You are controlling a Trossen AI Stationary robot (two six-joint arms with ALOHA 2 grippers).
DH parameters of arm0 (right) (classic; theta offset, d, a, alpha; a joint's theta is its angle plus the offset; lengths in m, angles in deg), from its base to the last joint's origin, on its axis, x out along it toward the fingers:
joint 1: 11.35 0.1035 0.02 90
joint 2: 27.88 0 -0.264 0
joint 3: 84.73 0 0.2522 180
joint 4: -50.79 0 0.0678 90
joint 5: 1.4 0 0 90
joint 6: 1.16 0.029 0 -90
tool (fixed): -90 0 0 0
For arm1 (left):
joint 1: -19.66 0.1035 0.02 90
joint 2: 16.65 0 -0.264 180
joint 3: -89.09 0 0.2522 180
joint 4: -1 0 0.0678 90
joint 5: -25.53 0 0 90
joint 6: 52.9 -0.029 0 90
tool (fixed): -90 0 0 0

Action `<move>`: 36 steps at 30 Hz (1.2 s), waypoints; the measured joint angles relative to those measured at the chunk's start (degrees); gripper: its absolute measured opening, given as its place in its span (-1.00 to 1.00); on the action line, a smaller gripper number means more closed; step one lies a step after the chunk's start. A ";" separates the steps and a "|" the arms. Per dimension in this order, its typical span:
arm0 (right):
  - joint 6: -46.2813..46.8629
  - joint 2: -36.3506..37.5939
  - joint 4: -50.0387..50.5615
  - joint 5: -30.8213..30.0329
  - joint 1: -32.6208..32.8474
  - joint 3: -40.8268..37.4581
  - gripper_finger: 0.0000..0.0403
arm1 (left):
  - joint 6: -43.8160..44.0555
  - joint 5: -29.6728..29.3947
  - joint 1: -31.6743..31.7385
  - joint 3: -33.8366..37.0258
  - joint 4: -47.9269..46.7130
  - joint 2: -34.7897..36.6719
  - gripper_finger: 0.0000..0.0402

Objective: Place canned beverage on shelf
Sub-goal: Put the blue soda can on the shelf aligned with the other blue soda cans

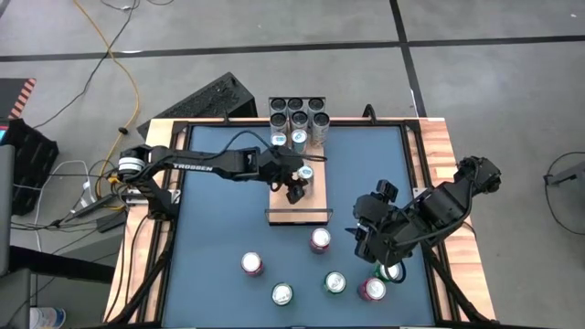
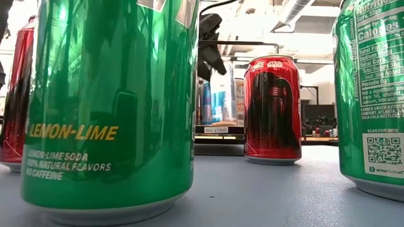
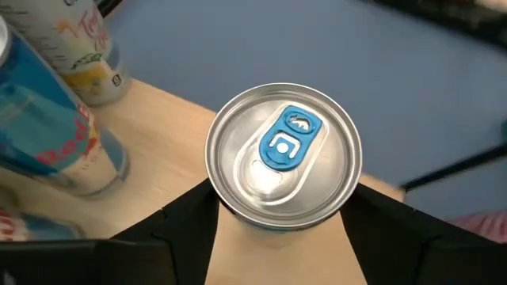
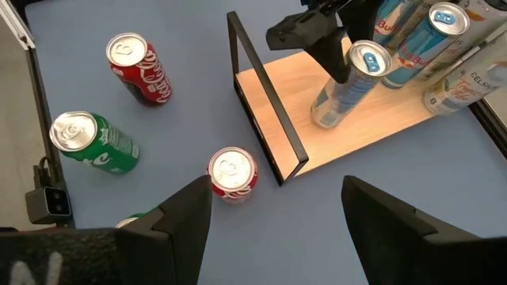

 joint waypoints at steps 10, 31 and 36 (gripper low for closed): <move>-0.02 0.00 -0.03 -0.01 0.00 0.00 0.32 | 10.16 -7.87 -2.80 0.00 1.86 0.00 0.16; 5.53 0.00 0.48 -5.75 -0.08 0.00 0.32 | 29.71 -29.86 -9.92 -0.02 -9.42 0.09 0.16; 5.38 0.00 0.48 -5.75 -0.08 0.00 0.32 | 32.05 -31.14 -11.16 -0.02 -13.06 0.09 0.16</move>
